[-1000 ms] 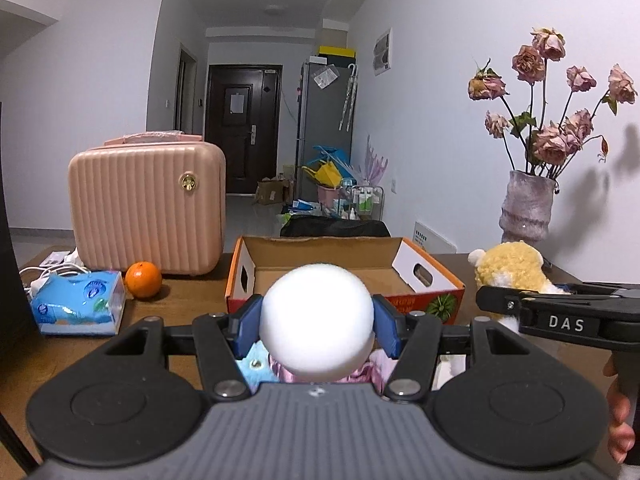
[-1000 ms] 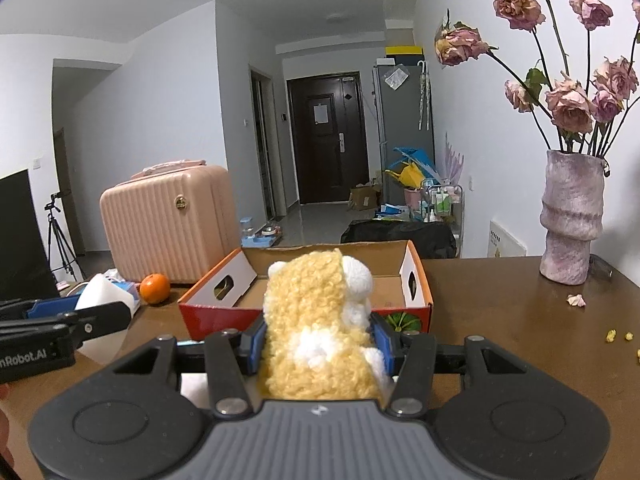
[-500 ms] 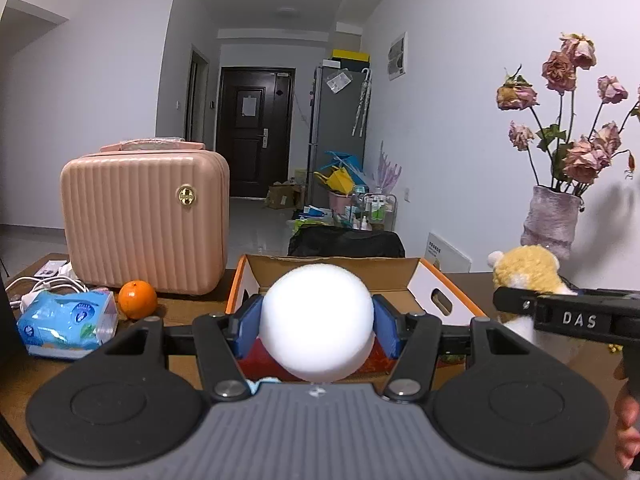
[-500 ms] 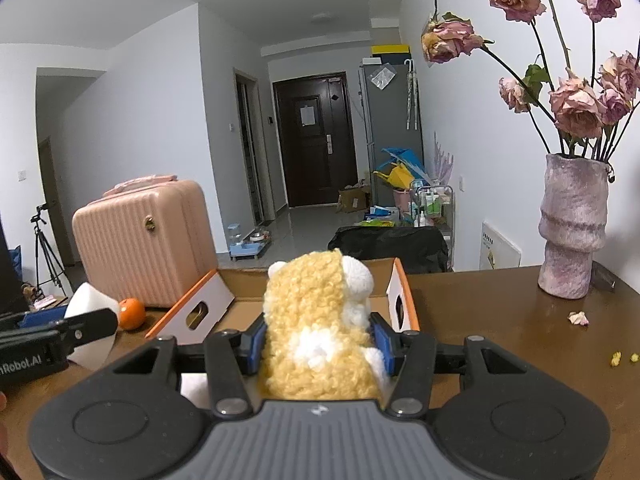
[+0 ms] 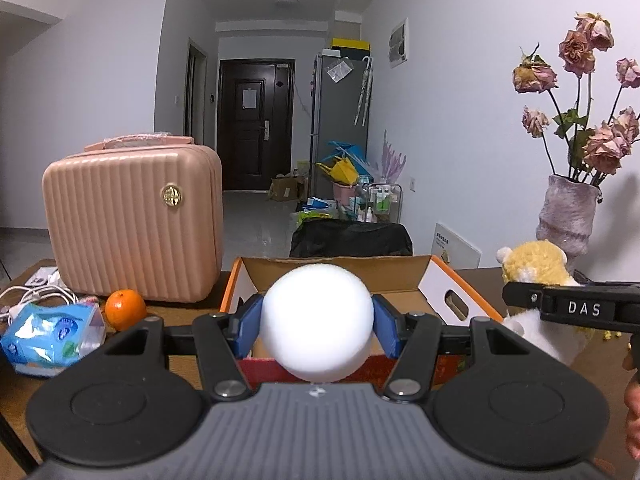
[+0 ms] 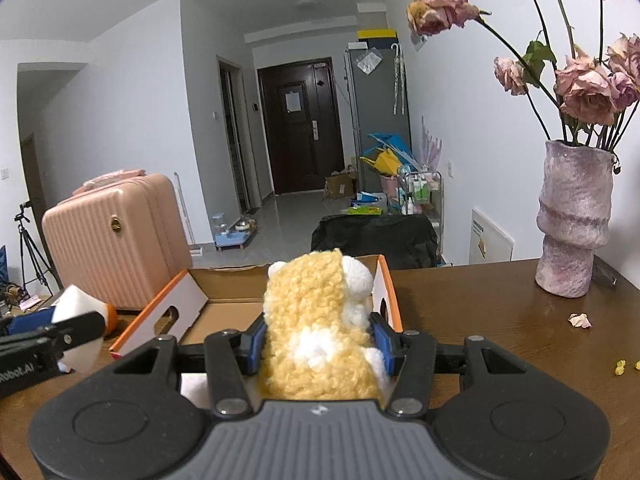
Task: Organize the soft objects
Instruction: 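Carry the sheep and foam cylinder over the cardboard box with both grippers, then lower both items into the box and open both grippers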
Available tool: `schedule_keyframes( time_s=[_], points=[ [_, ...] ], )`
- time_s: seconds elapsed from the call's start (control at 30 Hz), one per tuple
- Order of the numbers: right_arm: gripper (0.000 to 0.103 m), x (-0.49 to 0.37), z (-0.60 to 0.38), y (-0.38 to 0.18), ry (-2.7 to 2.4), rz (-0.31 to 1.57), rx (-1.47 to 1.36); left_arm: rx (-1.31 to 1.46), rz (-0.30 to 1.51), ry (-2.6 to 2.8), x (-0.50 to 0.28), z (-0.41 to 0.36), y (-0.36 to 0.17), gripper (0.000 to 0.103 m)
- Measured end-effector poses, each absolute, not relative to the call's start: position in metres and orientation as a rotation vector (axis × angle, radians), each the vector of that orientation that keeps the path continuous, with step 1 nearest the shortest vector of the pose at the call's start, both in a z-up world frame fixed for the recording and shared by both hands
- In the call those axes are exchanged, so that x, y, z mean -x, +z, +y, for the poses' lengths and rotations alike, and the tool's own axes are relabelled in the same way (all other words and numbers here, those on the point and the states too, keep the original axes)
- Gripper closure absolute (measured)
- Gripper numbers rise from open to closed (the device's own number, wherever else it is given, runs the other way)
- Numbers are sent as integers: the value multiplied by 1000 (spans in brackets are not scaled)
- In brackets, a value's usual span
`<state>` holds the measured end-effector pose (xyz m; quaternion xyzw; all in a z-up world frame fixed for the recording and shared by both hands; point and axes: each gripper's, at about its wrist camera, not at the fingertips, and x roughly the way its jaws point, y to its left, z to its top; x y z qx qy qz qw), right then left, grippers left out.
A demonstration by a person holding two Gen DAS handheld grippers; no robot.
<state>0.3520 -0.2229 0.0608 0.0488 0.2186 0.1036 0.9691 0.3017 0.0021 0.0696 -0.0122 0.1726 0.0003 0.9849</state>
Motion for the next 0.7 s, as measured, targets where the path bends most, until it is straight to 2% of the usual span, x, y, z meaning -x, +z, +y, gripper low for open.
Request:
schedule_keyframes(
  time_s=[0.7],
  points=[
    [53,-453,-190,61,133,538,-43,22,443,80,-393,-11,68,44]
  ],
)
